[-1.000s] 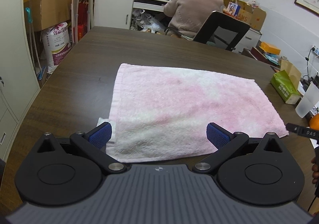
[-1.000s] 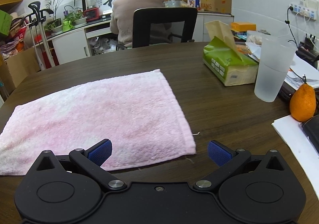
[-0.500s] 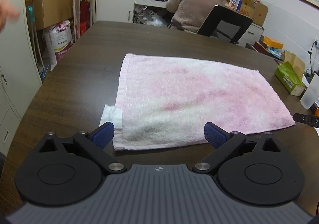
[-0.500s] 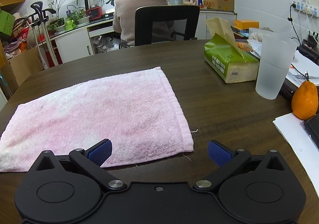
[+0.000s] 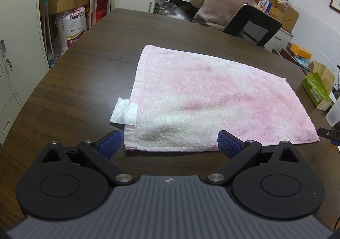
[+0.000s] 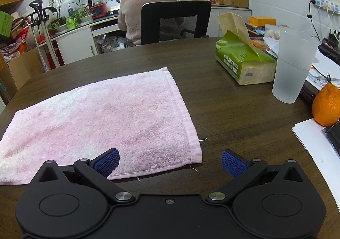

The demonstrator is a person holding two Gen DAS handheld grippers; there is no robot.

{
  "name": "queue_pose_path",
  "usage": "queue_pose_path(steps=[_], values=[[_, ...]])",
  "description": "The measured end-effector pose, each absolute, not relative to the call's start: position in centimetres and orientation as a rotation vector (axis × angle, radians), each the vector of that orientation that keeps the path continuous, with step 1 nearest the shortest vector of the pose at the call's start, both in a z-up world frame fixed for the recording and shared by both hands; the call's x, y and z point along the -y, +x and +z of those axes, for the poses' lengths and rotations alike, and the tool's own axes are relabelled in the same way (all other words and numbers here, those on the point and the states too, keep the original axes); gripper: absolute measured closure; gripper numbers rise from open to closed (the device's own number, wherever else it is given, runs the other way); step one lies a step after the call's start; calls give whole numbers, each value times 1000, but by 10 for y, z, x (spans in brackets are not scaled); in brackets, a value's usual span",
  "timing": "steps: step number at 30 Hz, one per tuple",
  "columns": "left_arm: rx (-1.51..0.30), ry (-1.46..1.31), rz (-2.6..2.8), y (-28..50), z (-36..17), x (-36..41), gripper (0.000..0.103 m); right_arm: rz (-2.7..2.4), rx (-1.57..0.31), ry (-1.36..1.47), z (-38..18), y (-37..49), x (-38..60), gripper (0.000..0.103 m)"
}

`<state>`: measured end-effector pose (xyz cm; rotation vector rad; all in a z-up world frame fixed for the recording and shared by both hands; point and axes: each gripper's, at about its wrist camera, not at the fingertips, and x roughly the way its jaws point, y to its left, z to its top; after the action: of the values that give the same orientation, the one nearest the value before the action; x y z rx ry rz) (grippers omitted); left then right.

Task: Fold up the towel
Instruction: 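Lower both open grippers to the towel edge with the white tag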

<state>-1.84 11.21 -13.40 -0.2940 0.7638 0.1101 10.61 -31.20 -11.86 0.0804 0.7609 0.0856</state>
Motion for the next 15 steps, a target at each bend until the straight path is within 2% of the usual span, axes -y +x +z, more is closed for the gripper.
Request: queue_pose_path(steps=[15], values=[[-802, -344, 146, -13, -146, -120, 6, 60, -789, 82, -127, 111, 316, 0]])
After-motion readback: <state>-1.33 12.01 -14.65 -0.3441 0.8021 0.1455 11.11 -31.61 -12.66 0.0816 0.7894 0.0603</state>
